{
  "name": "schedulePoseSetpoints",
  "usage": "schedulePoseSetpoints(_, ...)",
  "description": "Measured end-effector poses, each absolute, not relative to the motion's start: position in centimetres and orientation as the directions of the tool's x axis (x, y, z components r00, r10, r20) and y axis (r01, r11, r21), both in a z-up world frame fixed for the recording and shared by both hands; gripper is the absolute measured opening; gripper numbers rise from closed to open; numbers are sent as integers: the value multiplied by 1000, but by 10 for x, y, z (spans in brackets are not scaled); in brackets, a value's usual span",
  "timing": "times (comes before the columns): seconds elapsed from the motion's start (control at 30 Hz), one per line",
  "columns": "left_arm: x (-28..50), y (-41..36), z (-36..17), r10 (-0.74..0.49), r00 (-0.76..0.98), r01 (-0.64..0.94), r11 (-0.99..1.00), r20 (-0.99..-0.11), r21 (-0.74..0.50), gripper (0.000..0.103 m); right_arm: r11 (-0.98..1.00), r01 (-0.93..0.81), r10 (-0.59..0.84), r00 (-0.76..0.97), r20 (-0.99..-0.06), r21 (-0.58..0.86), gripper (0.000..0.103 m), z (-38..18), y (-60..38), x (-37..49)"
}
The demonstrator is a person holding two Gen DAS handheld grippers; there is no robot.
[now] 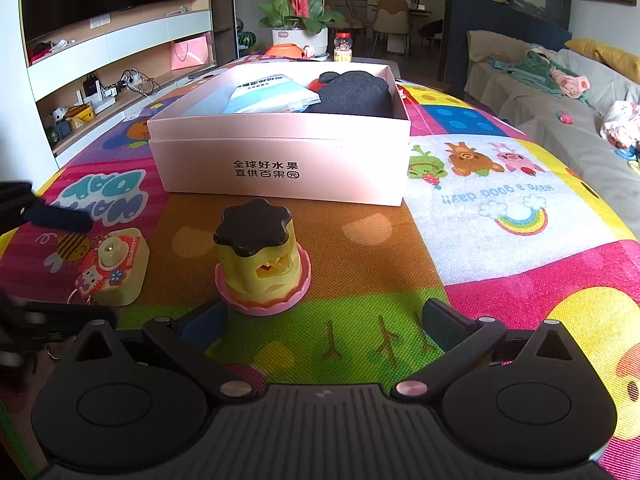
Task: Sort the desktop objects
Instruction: 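Lift the pudding toy with the right gripper while the left lifts the pink keychain, then carry the pudding toy and pink keychain toward the white box with both grippers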
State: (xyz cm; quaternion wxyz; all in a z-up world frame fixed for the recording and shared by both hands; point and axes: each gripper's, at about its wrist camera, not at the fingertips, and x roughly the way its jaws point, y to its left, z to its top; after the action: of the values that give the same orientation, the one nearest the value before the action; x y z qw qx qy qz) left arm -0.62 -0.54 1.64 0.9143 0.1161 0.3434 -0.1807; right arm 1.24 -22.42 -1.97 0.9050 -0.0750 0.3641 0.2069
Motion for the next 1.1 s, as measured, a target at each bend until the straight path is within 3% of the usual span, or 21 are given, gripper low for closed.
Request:
schedulePoseSetpoints(0.07, -3, -8, 13, -259, 693, 424, 901, -673, 90, 94, 903, -429, 320, 649, -690, 15, 103, -20, -224, 12)
schedulePoseSetpoints(0.2, -1, -10, 15, -275, 698, 408, 912, -661, 52, 65, 904, -428, 320, 649, -690, 16, 103, -20, -223, 13)
schedulePoseSetpoints(0.37, -8, 0, 17, -115, 746, 215, 974, -656, 74, 66, 902, -432, 312, 650, -693, 2, 103, -20, -219, 14)
schedulePoseSetpoints(0.47, -15, 13, 14, -43, 758, 85, 996, -651, 34, 77, 900, -435, 317, 646, -695, 6, 103, -19, -211, 20)
schedulePoseSetpoints(0.57, -19, 18, 11, -32, 772, 53, 998, -635, 14, 80, 893, -450, 329, 640, -694, 9, 101, -19, -197, 26)
schedulePoseSetpoints(0.63, -20, 18, 11, -27, 775, 50, 999, -632, 18, 83, 889, -458, 339, 642, -688, 11, 88, -16, -190, 27)
schedulePoseSetpoints(0.7, -18, 18, 12, -38, 769, 62, 998, -639, 15, 87, 874, -486, 359, 626, -692, 14, 60, -10, -184, 24)
schedulePoseSetpoints(0.73, -17, 18, 12, -48, 764, 74, 997, -644, 14, 89, 866, -499, 367, 617, -697, 15, 56, -8, -183, 22)
schedulePoseSetpoints(0.83, -14, 13, 10, -54, 760, 97, 995, -647, 30, 93, 860, -511, 369, 603, -707, 13, 56, -7, -181, 17)
schedulePoseSetpoints(0.93, -11, 9, 10, -71, 758, 119, 992, -648, 32, 90, 860, -509, 368, 588, -721, 24, 56, -4, -184, 14)
schedulePoseSetpoints(1.03, -14, 5, 13, -94, 758, 157, 987, -646, 39, 69, 857, -511, 387, 553, -738, 66, 56, 2, -193, 11)
schedulePoseSetpoints(1.1, -19, 1, 17, -114, 752, 187, 981, -649, 44, 63, 853, -515, 398, 537, -743, 85, 56, 10, -202, 6)
